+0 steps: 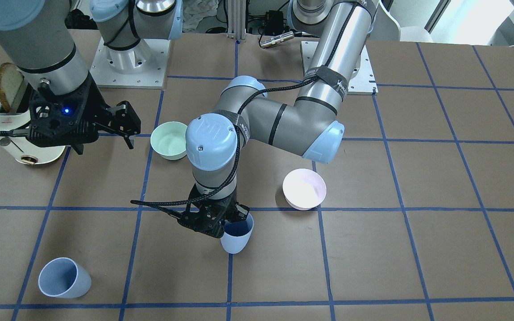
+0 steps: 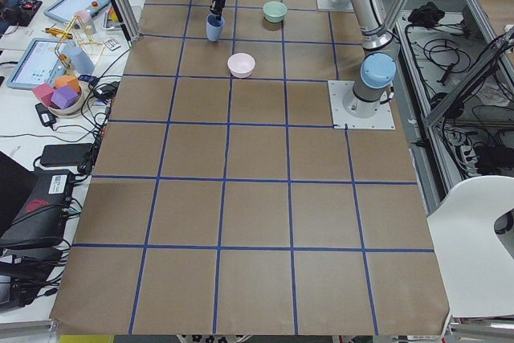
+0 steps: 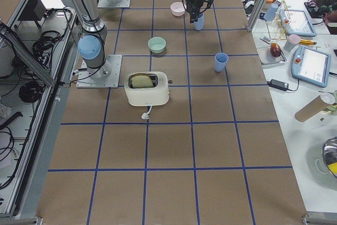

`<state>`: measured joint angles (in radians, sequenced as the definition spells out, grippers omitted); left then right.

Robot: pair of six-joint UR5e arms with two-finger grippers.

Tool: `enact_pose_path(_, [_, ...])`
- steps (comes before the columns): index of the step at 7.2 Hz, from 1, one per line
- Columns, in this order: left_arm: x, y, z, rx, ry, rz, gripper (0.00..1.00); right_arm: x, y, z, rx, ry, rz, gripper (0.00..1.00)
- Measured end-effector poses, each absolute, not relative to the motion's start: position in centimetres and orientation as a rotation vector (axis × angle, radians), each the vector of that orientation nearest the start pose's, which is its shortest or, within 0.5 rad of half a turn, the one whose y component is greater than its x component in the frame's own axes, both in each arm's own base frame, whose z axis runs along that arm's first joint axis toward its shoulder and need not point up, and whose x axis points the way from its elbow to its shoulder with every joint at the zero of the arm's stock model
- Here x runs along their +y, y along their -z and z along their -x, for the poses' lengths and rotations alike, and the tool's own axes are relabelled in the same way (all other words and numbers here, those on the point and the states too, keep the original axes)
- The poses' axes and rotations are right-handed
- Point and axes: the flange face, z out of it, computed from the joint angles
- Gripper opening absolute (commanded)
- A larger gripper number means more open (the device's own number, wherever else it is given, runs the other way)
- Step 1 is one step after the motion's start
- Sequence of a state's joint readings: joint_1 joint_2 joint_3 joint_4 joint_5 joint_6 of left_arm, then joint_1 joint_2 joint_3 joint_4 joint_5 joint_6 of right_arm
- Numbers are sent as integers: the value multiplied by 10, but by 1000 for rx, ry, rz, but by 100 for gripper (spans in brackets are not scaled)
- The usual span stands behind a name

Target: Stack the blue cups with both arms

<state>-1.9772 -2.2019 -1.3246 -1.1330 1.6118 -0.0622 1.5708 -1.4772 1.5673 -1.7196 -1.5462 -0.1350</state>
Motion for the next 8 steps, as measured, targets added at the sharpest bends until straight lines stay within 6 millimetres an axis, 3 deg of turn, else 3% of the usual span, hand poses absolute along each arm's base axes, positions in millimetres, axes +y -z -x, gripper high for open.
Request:
enact_pose_path(1, [-612, -261, 404, 3068, 94, -526, 100, -536, -457, -136, 3112, 93, 212, 100])
enact_pose_path(3, [-615, -261, 406, 3077, 98, -499, 100, -535, -457, -136, 3113, 94, 211, 100])
enact_pose_path(5, [-616, -276, 398, 3087, 118, -471, 100, -536, -457, -135, 3113, 94, 212, 100])
enact_pose_path(6, [-613, -298, 389, 3089, 116, -456, 100, -536, -457, -135, 3113, 94, 212, 100])
enact_pose_path(8, [-580, -378, 368, 3090, 80, -442, 100, -537, -457, -134, 3113, 103, 211, 100])
